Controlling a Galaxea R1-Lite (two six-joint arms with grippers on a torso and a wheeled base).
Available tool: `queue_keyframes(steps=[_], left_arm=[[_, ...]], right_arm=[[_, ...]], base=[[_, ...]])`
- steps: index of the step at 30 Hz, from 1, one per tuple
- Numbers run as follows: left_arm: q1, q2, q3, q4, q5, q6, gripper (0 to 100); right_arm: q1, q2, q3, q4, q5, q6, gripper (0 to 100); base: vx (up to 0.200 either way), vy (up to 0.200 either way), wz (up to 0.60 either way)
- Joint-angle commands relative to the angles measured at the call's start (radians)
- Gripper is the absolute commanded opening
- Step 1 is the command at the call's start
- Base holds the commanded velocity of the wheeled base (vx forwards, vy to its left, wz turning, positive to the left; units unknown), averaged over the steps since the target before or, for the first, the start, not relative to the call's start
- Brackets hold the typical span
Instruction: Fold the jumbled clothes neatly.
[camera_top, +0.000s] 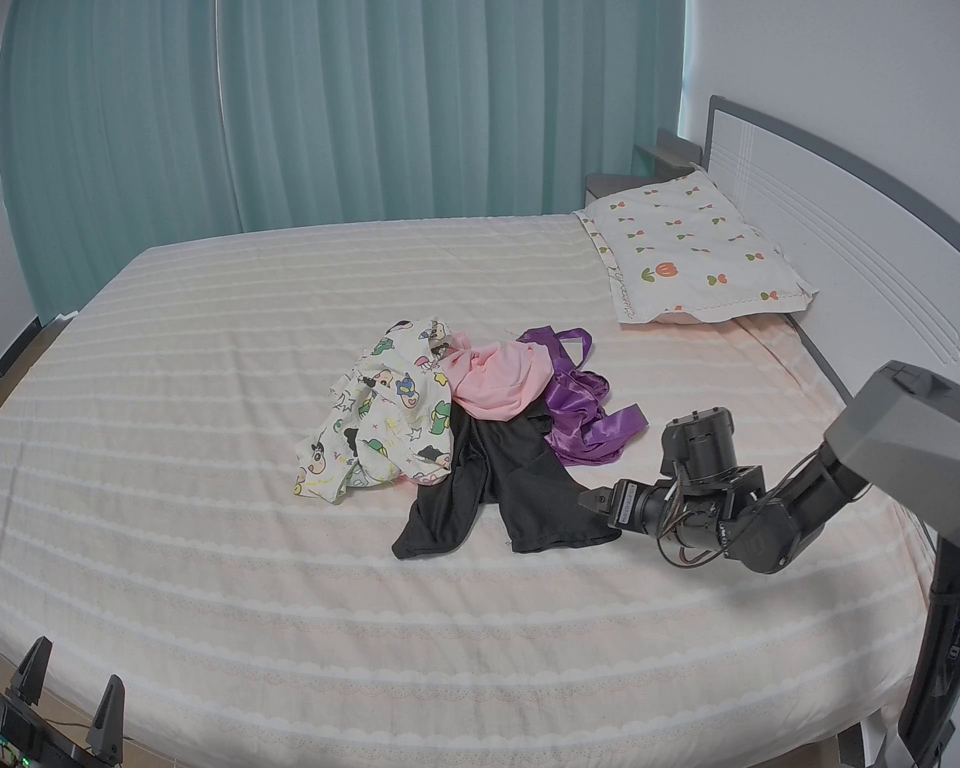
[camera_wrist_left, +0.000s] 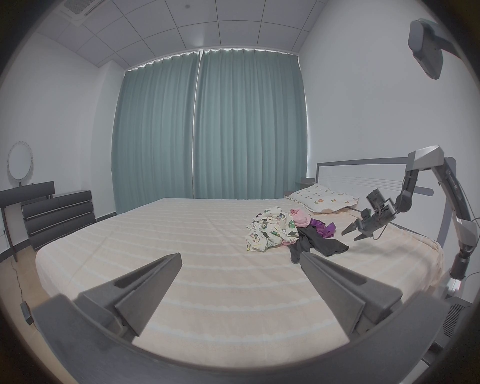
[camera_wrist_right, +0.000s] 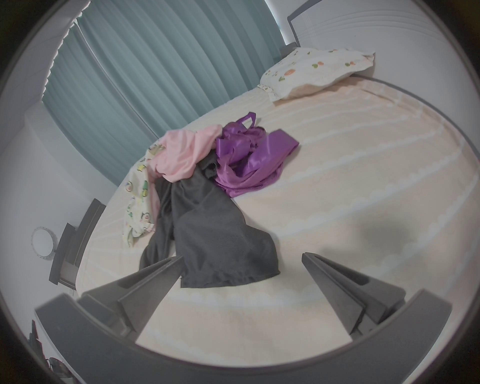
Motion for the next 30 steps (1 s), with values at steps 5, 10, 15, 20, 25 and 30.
queue_keyframes(steps=[5, 10, 15, 20, 25, 30], left_arm=[[0.0, -0.015, 0.016, 0.0, 0.0, 0.0, 100], [0.0, -0.015, 0.018, 0.0, 0.0, 0.0, 100], [-0.001, -0.015, 0.018, 0.0, 0.0, 0.0, 100], [0.0, -0.015, 0.018, 0.0, 0.0, 0.0, 100], [0.0, -0.015, 0.018, 0.0, 0.0, 0.0, 100], [0.0, -0.015, 0.016, 0.0, 0.0, 0.0, 100]], right_arm=[[0.01, 0.167, -0.099, -0.006, -0.007, 0.006, 100], [0.026, 0.2, -0.135, -0.01, -0.009, 0.006, 100], [0.037, 0.217, -0.165, -0.015, -0.007, 0.007, 100], [0.037, 0.231, -0.165, -0.067, -0.006, 0.006, 100], [0.034, 0.231, -0.145, -0.115, 0.002, 0.053, 0], [0.019, 0.216, -0.118, -0.121, 0.007, 0.182, 0]], base=[[0.0, 0.0, 0.0], [0.0, 0.0, 0.0], [0.0, 0.0, 0.0], [0.0, 0.0, 0.0], [0.0, 0.0, 0.0], [0.0, 0.0, 0.0]])
